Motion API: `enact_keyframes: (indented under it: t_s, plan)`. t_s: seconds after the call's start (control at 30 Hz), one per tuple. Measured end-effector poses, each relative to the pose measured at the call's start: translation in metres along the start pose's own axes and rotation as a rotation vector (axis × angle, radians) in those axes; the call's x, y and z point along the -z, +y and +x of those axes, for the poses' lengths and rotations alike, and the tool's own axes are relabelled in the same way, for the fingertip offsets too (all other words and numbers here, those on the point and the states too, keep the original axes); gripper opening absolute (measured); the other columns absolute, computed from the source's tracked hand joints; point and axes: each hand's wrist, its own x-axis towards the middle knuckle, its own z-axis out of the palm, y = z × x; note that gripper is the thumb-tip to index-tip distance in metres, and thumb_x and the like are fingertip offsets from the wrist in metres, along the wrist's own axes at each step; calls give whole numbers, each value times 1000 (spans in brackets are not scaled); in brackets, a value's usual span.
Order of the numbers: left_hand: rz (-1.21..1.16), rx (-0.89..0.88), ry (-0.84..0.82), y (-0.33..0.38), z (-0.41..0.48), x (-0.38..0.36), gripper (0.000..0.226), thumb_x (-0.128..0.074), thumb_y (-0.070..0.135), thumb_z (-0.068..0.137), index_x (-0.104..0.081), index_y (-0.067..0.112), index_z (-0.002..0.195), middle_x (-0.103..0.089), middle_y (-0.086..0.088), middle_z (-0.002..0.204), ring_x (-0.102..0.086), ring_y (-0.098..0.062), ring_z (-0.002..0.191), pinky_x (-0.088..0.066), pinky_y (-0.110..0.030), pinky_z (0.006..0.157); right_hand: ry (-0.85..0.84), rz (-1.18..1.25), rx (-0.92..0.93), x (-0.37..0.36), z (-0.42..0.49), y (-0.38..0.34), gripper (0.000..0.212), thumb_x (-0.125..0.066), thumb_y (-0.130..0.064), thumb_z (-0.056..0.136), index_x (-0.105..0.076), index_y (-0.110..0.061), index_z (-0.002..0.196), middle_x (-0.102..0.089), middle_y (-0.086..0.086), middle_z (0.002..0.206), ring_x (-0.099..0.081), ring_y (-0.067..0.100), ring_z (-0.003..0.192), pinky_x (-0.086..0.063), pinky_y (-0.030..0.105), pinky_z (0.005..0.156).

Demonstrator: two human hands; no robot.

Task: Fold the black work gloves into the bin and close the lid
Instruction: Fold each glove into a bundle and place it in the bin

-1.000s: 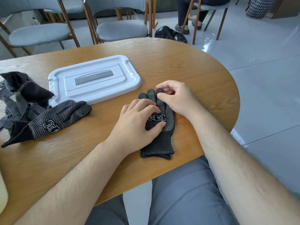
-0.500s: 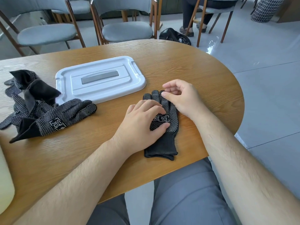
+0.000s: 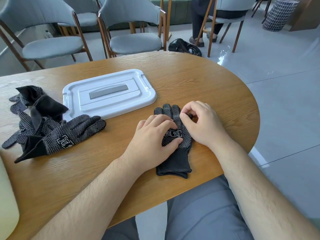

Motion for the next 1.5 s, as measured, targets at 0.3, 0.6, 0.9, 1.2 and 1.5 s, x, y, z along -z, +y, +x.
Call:
enact_keyframes:
  t_s: [0.3, 0.6, 0.9, 1.2, 1.5]
  plan:
    - [-12, 7, -1, 0, 0, 1, 34, -59, 57, 91, -65, 32, 113, -55, 22, 124, -46, -5, 123, -29, -28, 98, -72, 261, -143, 9, -1, -4, 18, -50, -28, 96, -62, -33, 108, -65, -14, 107, -60, 10, 104, -49, 41, 94]
    - [-10, 15, -5, 0, 0, 0, 32, -61, 56, 91, -65, 32, 113, -54, 23, 125, -44, -3, 124, -27, -28, 100, -56, 193, -131, 8, 0, -1, 22, -59, -24, 99, -62, -34, 118, -60, -16, 92, -58, -1, 87, -45, 19, 77]
    - [-14, 8, -10, 0, -1, 0, 31, -61, 55, 92, -65, 33, 114, -54, 23, 124, -45, -4, 123, -29, -28, 100, -1, 326, -179, 6, 1, 5, 32, -75, -26, 91, -63, -36, 120, -69, -12, 100, -64, 4, 95, -49, 21, 86]
    - [-11, 2, -5, 0, -1, 0, 31, -61, 55, 92, -65, 32, 113, -54, 23, 124, -45, -4, 123, -28, -27, 99, 3, 357, -180, 7, 2, 3, 25, -69, -36, 95, -68, -33, 120, -71, -15, 98, -65, -2, 98, -49, 19, 89]
    - [8, 8, 15, 1, -2, -2, 31, -60, 55, 92, -65, 32, 112, -55, 21, 123, -50, -7, 120, -34, -28, 96, 11, 285, -182, 1, 15, 8, 16, -69, -31, 95, -69, -37, 110, -71, -19, 89, -65, 0, 88, -56, 33, 87]
